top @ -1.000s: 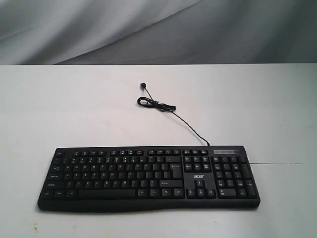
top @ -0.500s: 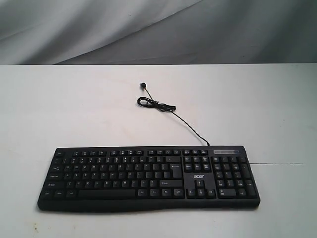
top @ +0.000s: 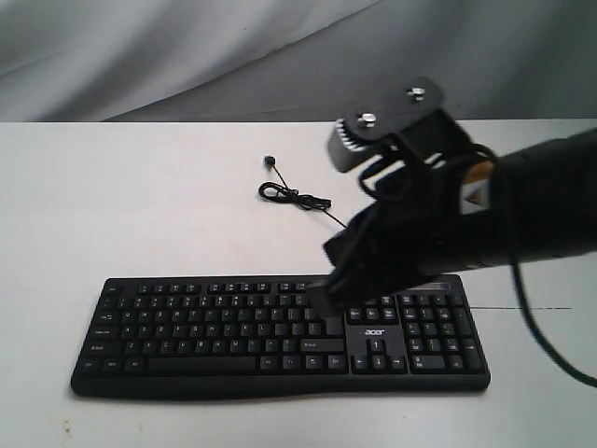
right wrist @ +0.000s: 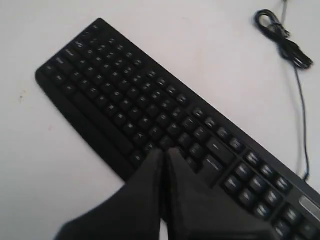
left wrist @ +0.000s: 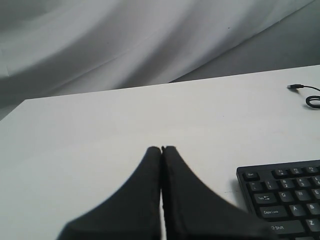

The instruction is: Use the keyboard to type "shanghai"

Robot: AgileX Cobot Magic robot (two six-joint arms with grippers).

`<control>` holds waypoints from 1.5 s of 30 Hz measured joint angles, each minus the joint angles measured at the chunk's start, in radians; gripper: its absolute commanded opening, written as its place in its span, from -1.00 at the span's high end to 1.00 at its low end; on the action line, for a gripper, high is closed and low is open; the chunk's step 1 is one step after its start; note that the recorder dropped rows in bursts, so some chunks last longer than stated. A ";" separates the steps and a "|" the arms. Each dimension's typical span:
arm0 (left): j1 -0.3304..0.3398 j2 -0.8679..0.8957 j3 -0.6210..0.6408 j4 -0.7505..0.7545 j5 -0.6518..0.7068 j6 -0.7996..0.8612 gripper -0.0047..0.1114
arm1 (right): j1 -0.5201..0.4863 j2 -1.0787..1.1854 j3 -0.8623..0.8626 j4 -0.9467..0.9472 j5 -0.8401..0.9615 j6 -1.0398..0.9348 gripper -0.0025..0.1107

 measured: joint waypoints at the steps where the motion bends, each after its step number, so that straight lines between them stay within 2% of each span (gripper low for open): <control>1: 0.000 0.000 0.000 0.000 0.000 0.000 0.92 | 0.016 0.034 -0.033 0.013 0.002 -0.016 0.96; 14: 0.000 0.000 0.000 0.000 0.000 0.000 0.92 | 0.136 0.388 -0.462 0.040 0.102 -0.144 0.96; 21: 0.000 0.000 0.000 0.000 0.000 0.000 0.92 | 0.174 0.570 -0.626 0.064 0.115 -0.187 0.96; 28: 0.000 0.000 0.000 0.000 0.000 0.000 0.92 | 0.202 0.691 -0.652 0.153 0.023 -0.282 0.96; 45: 0.000 0.000 0.000 0.000 0.000 0.000 0.92 | 0.219 0.881 -0.652 0.188 -0.137 -0.437 0.96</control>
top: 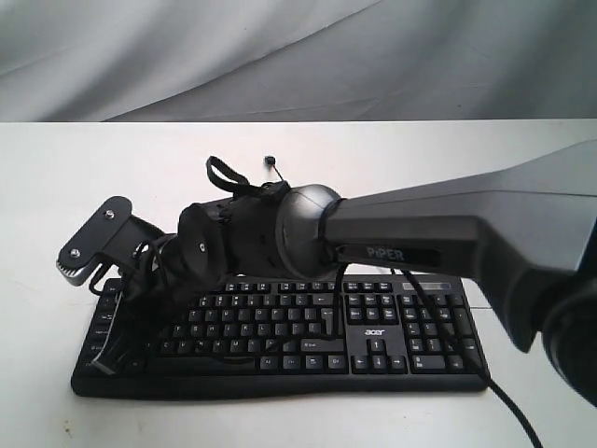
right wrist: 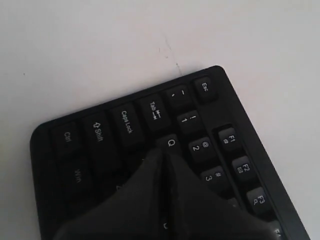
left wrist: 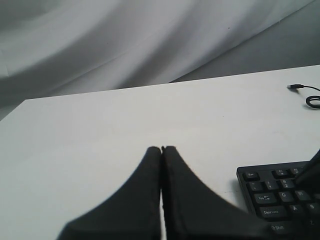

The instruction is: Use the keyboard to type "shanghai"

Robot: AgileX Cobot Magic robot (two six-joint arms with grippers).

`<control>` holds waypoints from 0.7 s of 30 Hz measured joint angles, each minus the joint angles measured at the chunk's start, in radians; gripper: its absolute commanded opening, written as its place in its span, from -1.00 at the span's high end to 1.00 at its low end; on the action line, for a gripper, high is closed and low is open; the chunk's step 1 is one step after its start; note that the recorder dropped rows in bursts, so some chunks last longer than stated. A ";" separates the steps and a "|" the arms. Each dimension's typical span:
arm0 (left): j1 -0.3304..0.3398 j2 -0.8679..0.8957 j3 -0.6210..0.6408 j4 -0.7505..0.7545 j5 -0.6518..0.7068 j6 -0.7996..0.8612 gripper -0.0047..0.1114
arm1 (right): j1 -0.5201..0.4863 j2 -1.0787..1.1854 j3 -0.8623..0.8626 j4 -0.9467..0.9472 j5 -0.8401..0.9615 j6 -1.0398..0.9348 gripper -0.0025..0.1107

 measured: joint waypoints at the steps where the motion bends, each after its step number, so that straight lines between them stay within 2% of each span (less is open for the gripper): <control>1: 0.000 0.000 0.000 0.000 0.000 0.000 0.92 | 0.000 0.000 0.000 0.000 -0.001 0.000 0.96; 21: 0.000 0.000 0.000 0.000 0.000 0.000 0.92 | 0.006 0.020 0.007 -0.047 -0.008 -0.004 0.96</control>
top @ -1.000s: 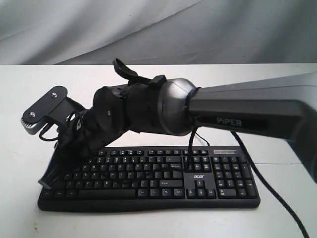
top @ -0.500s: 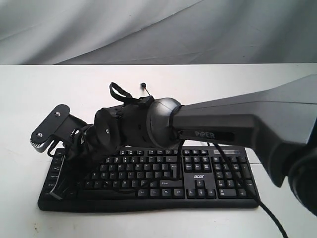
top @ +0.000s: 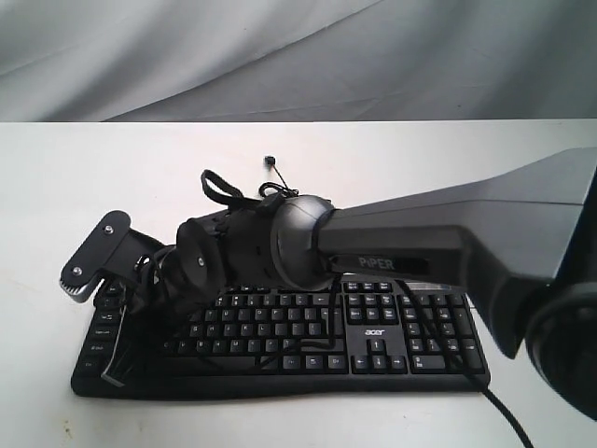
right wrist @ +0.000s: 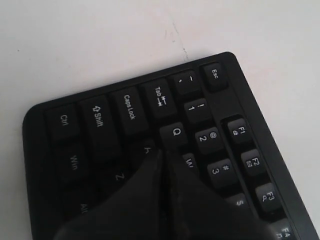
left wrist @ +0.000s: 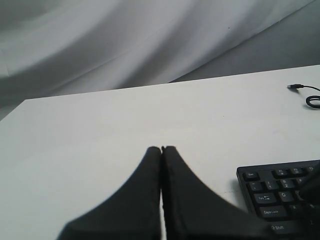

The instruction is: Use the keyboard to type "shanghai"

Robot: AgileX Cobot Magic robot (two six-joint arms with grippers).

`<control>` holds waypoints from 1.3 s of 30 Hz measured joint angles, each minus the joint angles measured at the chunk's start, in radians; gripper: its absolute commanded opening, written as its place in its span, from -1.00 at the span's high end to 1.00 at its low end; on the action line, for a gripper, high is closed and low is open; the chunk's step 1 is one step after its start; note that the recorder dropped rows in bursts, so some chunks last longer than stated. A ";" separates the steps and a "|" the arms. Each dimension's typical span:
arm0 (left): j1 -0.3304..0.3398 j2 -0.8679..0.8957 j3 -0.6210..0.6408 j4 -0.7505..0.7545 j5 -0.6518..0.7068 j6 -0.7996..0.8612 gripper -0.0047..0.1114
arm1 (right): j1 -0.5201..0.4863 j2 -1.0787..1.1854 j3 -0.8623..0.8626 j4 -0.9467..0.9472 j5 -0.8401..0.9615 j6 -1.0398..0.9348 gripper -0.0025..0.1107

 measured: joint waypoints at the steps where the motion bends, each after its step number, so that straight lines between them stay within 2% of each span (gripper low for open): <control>1: 0.000 0.000 0.000 0.000 0.000 0.000 0.92 | 0.000 0.000 0.000 0.000 0.000 0.000 0.96; 22: 0.000 0.000 0.000 0.000 0.000 0.000 0.92 | 0.000 0.025 0.000 -0.002 -0.004 0.000 0.96; 31: 0.000 0.000 0.000 0.000 0.000 0.000 0.92 | -0.002 -0.056 0.007 -0.052 0.032 0.026 0.96; 39: 0.000 0.000 0.000 0.000 0.000 0.000 0.92 | -0.042 -0.185 0.209 -0.058 0.002 0.026 0.96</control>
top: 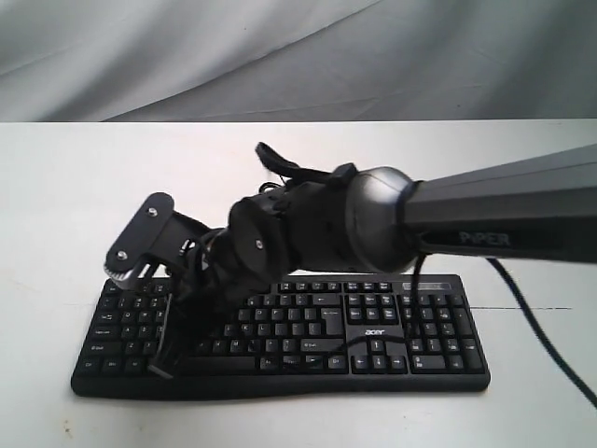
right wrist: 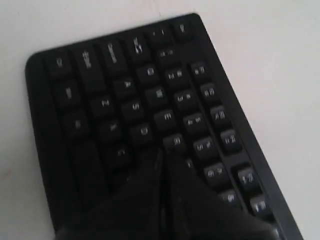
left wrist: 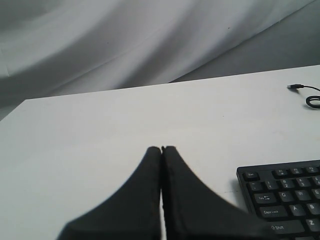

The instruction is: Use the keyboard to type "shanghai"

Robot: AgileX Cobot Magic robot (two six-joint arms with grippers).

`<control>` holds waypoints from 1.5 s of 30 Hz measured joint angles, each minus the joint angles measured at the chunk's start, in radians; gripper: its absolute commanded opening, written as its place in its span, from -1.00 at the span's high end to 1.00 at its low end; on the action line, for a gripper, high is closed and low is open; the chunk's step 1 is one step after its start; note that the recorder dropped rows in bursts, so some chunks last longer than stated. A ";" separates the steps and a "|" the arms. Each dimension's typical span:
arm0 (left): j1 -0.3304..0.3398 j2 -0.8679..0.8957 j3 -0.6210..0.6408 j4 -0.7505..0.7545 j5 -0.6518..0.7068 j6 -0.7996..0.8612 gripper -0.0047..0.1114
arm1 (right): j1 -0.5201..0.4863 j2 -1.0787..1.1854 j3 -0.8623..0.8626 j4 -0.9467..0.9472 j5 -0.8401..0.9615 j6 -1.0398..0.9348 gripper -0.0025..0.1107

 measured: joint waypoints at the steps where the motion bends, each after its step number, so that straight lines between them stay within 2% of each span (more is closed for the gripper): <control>1: 0.000 0.000 0.000 0.000 0.000 0.000 0.92 | -0.005 -0.016 0.031 -0.002 -0.005 0.000 0.96; 8: 0.000 0.000 0.000 0.000 0.000 0.000 0.92 | -0.019 -0.051 0.139 -0.005 -0.060 0.000 0.96; 17: 0.000 0.000 0.000 0.000 0.000 0.000 0.92 | -0.019 -0.033 0.141 -0.005 -0.133 0.000 0.96; 45: 0.000 0.000 0.000 0.000 0.000 0.000 0.92 | -0.019 0.021 0.141 -0.005 -0.174 0.000 0.96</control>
